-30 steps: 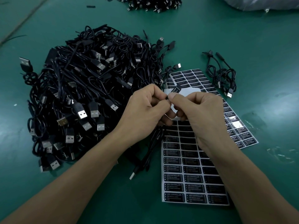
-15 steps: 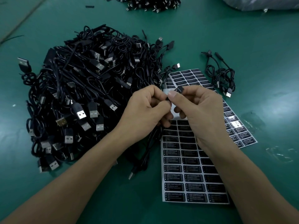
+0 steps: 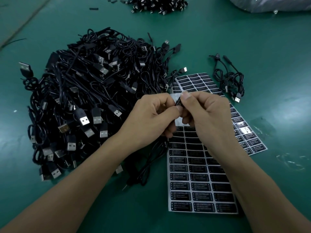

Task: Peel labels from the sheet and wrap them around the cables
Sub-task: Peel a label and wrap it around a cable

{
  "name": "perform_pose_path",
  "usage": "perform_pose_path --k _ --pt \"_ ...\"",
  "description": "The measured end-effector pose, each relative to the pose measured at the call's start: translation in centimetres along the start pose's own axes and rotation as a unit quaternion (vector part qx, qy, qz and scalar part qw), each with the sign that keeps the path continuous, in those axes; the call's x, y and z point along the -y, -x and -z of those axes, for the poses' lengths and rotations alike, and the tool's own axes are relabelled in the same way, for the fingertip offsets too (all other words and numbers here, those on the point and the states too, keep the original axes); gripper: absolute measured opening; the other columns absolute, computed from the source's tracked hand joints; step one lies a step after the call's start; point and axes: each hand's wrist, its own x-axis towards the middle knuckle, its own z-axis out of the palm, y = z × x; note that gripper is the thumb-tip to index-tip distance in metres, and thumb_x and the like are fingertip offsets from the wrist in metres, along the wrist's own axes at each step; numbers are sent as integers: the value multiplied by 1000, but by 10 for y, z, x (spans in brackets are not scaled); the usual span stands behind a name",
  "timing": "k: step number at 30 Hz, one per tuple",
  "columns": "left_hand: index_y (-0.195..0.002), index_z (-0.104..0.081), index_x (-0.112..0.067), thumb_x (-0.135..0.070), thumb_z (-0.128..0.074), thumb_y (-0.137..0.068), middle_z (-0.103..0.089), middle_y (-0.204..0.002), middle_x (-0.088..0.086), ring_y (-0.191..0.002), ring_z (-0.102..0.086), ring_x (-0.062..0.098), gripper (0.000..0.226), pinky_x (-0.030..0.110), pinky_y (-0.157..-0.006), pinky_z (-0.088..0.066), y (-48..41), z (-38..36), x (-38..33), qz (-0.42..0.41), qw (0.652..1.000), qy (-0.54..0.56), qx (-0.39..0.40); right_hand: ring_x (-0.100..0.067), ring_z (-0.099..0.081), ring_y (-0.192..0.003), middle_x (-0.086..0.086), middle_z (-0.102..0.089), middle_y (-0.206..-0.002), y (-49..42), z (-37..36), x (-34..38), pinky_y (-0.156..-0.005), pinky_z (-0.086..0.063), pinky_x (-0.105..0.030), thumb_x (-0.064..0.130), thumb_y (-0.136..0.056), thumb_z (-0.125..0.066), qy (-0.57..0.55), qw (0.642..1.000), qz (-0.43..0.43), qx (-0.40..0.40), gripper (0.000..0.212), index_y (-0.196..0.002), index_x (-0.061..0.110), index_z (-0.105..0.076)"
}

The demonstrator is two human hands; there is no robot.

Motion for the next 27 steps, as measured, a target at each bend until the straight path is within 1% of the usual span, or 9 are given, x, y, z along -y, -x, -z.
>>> perform_pose_path --k 5,8,11,13,17,20,21,24,27 --pt "-77 -64 -11 -30 -59 -99 -61 -48 2 -37 -55 9 29 15 -42 -41 -1 10 -10 -31 996 -79 -13 -2 -54 -53 5 -63 -61 3 -1 4 -51 -41 -12 28 -105 -51 18 999 26 25 40 -72 12 -67" --pt "-75 -63 -6 -23 -55 -103 -60 -47 1 -37 -54 8 34 16 -43 -43 -3 14 -16 -66 995 -48 -63 -2 -57 -56 8 -68 -67 9 -7 7 -50 -41 -13 44 -100 -53 30 996 14 78 35 -76 23 -69" --pt "-69 -65 -6 -18 -56 -103 -61 -49 1 -44 -56 8 37 18 -49 -46 -3 12 -20 -71 990 31 -122 -12 -60 -60 2 -68 -69 16 -16 9 -52 -49 -31 49 -80 -71 72 985 11 155 24 -82 25 -68" --pt "-67 -67 -9 -21 -56 -102 -60 -50 -2 -45 -55 9 39 17 -46 -43 -1 11 -24 -58 983 72 -158 -15 -62 -62 2 -67 -70 18 -21 9 -55 -52 -35 47 -74 -79 90 981 12 169 24 -85 29 -67" --pt "-69 -70 -15 -24 -56 -102 -60 -55 -6 -48 -50 5 37 16 -45 -38 0 11 -29 -29 970 127 -205 -12 -69 -72 6 -73 -78 22 -26 11 -66 -58 -35 34 -78 -82 42 981 -15 187 16 -90 29 -73" --pt "-78 -70 -15 -18 -52 -103 -62 -59 -7 -48 -50 6 31 18 -42 -38 -1 17 -31 -10 963 152 -224 -21 -69 -73 -4 -72 -79 21 -25 16 -72 -58 -44 21 -83 -79 16 981 -27 191 10 -91 25 -73" --pt "-80 -69 -14 -17 -51 -103 -62 -60 -8 -48 -52 6 29 19 -43 -39 -2 21 -31 -7 960 158 -232 -22 -67 -70 -8 -72 -80 19 -22 19 -70 -57 -41 17 -85 -78 3 980 -31 195 12 -93 25 -73" --pt "-82 -68 -13 -20 -50 -104 -67 -64 -5 -55 -62 9 29 20 -46 -47 -3 32 -31 6 950 190 -247 -12 -66 -66 -10 -73 -77 8 -2 27 -61 -54 -20 7 -85 -75 -57 982 -56 174 21 -93 26 -71" --pt "-83 -70 -10 -22 -47 -105 -72 -70 4 -60 -68 16 34 24 -47 -50 -4 37 -30 21 944 222 -243 -7 -68 -68 -1 -73 -72 -7 23 32 -63 -53 -15 10 -78 -78 -74 989 -56 114 20 -84 29 -74"
